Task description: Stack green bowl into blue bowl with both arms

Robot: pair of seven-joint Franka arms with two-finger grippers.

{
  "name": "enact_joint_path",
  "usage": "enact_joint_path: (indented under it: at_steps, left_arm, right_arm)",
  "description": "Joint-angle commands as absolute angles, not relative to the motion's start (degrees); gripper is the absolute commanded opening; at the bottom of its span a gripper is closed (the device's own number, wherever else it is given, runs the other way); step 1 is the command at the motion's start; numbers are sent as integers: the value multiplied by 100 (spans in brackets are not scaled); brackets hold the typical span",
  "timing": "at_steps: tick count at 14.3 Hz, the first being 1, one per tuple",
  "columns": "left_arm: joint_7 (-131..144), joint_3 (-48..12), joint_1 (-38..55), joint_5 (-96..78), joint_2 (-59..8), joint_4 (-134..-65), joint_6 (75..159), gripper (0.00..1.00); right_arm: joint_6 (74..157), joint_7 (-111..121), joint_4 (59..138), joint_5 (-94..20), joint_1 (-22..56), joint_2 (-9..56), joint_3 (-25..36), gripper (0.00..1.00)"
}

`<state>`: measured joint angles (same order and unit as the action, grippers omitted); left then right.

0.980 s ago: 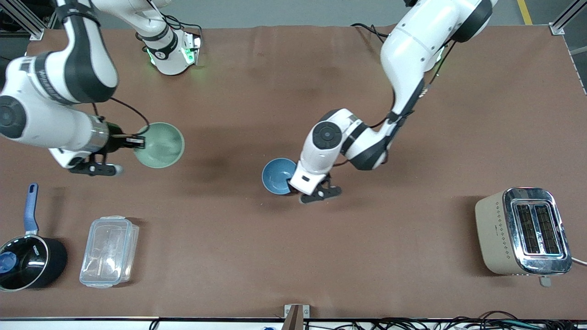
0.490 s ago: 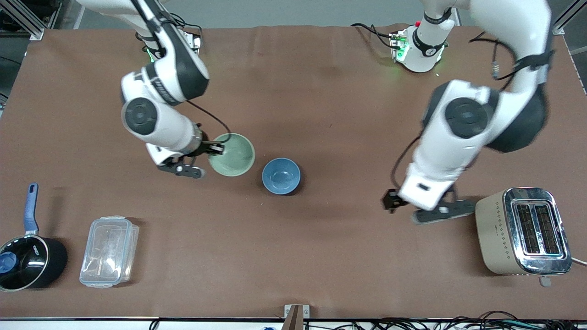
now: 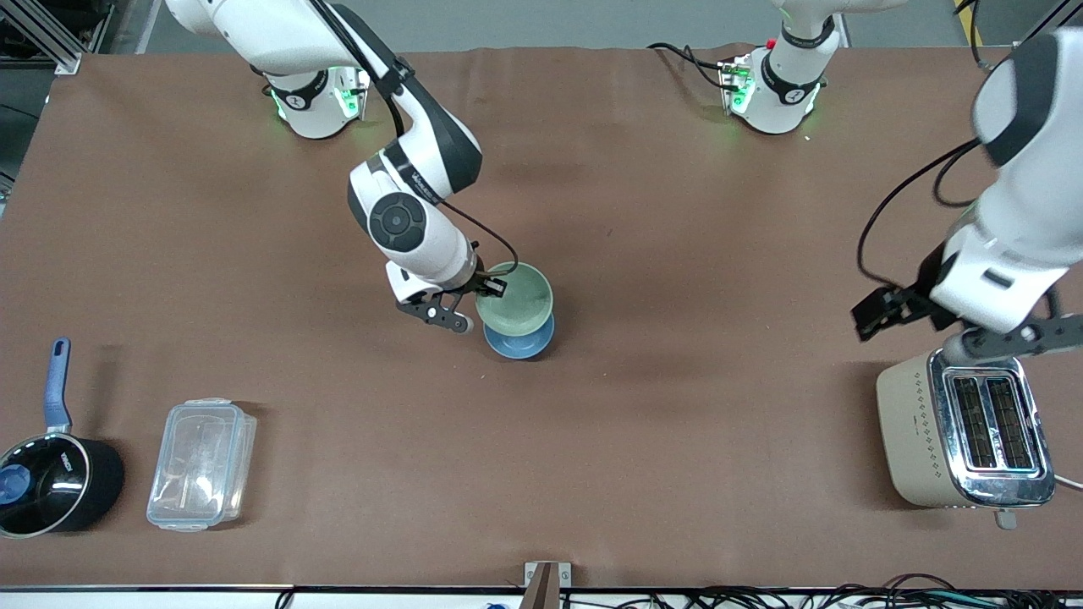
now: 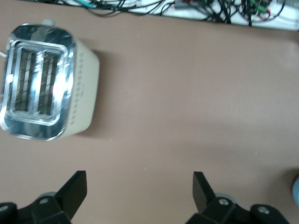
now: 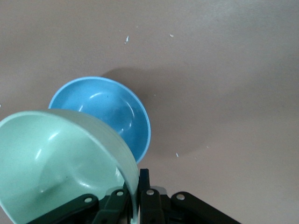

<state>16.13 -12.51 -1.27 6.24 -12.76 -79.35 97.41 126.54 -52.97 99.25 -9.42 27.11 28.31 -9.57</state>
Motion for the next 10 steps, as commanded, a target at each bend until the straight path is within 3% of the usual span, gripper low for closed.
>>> enact_joint_path:
  at_steps: [1, 5, 8, 10]
  left_arm:
    - [812, -1283, -360, 422, -792, -8174, 9187, 100]
    - [633, -1222, -466, 45, -317, -8314, 8684, 100]
    - [545, -993, -334, -149, 341, -9130, 8727, 100]
    - [545, -1002, -351, -158, 422, -9202, 8701, 100]
  right_arm:
    - [12884, -5361, 9765, -1011, 2637, 3084, -976, 2]
    - [13094, -5361, 9729, -967, 2646, 3243, -976, 3]
    - [13183, -5361, 9756, -967, 2672, 3278, -976, 3]
    - [13192, -5361, 9765, -958, 2663, 3287, -976, 4]
